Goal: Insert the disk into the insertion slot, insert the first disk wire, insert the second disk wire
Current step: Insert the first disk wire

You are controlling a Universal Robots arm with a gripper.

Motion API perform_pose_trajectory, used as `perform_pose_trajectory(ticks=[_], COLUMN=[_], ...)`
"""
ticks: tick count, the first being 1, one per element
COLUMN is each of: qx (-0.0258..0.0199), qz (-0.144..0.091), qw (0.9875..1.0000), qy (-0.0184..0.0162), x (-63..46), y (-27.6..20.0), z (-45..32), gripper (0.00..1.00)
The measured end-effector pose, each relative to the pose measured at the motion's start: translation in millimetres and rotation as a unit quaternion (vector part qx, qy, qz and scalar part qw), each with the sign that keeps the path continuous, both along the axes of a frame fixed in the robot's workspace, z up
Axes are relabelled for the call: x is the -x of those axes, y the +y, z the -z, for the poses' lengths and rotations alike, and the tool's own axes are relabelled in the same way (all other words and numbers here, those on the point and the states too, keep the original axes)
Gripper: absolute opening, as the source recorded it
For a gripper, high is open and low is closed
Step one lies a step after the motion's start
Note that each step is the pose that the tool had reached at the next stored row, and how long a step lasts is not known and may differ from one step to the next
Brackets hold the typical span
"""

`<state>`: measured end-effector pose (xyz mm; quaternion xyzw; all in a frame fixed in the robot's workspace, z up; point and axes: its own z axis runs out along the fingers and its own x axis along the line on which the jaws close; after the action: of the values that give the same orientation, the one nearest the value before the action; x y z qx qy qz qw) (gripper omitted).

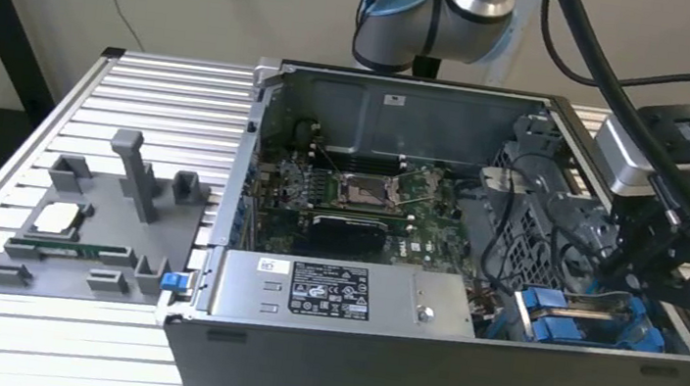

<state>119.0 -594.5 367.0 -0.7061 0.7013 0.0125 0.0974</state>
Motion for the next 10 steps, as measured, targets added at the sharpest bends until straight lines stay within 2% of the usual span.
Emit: perform_pose_trajectory(ticks=[10], qx=[0.0033], qz=[0.0], qw=[0.9999], qy=[0.0122], x=[-4.2], y=[-0.1], z=[6.8], gripper=[0.0])
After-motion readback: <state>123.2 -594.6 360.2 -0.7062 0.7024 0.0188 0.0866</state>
